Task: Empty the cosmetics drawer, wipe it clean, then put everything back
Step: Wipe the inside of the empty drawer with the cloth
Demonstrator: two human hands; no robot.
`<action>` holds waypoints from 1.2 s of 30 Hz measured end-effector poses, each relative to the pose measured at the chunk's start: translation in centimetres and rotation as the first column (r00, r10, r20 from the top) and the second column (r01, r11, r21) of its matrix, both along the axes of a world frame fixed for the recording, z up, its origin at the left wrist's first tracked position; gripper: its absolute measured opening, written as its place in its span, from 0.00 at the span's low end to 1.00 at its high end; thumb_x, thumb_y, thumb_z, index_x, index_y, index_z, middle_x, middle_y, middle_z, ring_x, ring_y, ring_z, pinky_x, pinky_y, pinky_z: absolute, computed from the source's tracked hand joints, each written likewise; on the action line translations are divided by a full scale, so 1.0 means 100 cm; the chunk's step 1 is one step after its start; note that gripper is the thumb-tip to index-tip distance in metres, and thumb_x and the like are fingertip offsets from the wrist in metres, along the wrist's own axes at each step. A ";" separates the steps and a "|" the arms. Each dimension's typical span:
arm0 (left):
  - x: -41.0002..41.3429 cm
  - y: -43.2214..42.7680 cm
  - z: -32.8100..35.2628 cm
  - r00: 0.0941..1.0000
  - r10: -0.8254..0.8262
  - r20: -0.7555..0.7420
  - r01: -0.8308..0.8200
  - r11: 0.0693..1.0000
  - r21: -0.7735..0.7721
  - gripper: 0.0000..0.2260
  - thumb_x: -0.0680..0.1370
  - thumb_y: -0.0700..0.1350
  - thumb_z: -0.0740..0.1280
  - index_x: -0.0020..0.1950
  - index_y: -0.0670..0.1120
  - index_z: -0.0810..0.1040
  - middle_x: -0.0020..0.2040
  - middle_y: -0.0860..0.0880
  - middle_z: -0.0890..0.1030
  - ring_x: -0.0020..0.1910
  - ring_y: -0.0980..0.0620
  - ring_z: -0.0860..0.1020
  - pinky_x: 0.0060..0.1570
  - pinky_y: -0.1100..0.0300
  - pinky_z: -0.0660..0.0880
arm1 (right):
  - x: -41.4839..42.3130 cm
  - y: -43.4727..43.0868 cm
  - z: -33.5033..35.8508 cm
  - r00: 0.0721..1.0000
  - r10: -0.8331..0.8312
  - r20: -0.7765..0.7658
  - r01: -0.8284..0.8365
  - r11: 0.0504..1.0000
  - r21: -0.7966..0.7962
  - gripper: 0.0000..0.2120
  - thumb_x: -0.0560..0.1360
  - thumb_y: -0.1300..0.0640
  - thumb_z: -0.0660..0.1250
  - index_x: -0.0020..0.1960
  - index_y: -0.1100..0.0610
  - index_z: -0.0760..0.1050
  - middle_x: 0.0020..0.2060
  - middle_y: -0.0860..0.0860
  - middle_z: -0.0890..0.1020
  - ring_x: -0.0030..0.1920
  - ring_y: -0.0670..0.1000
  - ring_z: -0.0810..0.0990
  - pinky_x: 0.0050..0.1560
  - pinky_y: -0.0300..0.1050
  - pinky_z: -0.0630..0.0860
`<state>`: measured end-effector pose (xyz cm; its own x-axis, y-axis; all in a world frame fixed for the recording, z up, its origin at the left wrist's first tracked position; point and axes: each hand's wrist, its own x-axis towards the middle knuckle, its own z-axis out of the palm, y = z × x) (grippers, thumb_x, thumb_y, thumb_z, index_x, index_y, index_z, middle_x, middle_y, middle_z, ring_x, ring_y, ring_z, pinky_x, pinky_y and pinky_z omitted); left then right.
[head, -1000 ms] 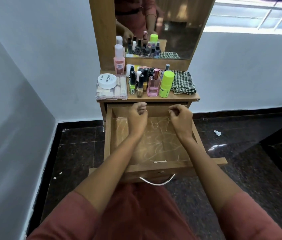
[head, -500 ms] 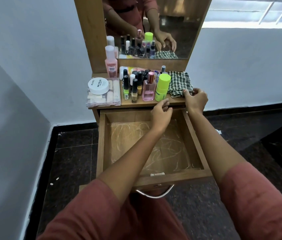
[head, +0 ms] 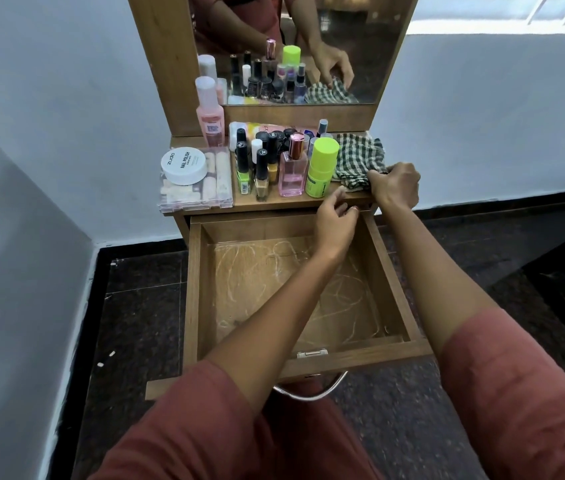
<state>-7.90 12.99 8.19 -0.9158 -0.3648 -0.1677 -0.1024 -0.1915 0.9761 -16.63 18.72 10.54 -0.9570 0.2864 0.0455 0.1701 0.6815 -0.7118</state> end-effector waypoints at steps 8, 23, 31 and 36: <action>0.008 0.005 -0.018 0.989 0.105 0.105 -0.116 0.987 0.111 0.16 0.78 0.41 0.61 0.66 0.42 0.69 0.62 0.44 0.75 0.60 0.49 0.74 0.58 0.59 0.72 | 0.040 0.027 -0.003 0.999 0.013 0.037 -0.003 0.966 -0.260 0.16 0.69 0.57 0.68 0.25 0.56 0.67 0.25 0.50 0.71 0.28 0.48 0.70 0.22 0.32 0.63; 0.062 0.007 -0.021 0.960 -0.062 0.272 -0.065 0.898 0.436 0.13 0.75 0.43 0.66 0.58 0.41 0.73 0.42 0.47 0.78 0.39 0.52 0.78 0.35 0.61 0.77 | 0.135 0.052 -0.033 0.932 0.251 0.262 -0.024 0.764 -0.645 0.05 0.73 0.64 0.65 0.39 0.57 0.73 0.37 0.54 0.79 0.37 0.50 0.77 0.43 0.46 0.77; 0.095 -0.026 -0.026 0.953 -0.116 0.281 0.022 0.948 0.317 0.13 0.78 0.39 0.59 0.62 0.43 0.67 0.44 0.48 0.77 0.39 0.52 0.77 0.24 0.64 0.76 | 0.154 0.032 -0.037 0.837 0.431 0.336 -0.080 0.705 -0.705 0.07 0.74 0.58 0.66 0.47 0.62 0.73 0.41 0.55 0.79 0.41 0.50 0.79 0.42 0.42 0.76; 0.113 -0.054 -0.032 0.935 -0.087 0.344 0.055 0.993 0.103 0.16 0.79 0.41 0.59 0.66 0.45 0.64 0.54 0.45 0.76 0.43 0.52 0.76 0.34 0.60 0.74 | 0.155 0.002 -0.051 0.797 0.508 0.327 -0.244 0.766 -0.595 0.20 0.74 0.63 0.65 0.64 0.56 0.66 0.58 0.58 0.74 0.52 0.56 0.78 0.45 0.47 0.78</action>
<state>3.40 7.57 5.01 -0.8172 -0.2696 -0.5094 -0.4488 -0.2567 0.8559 -1.11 18.92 5.42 -0.8578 -0.2488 -0.4498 0.3627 0.3271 -0.8726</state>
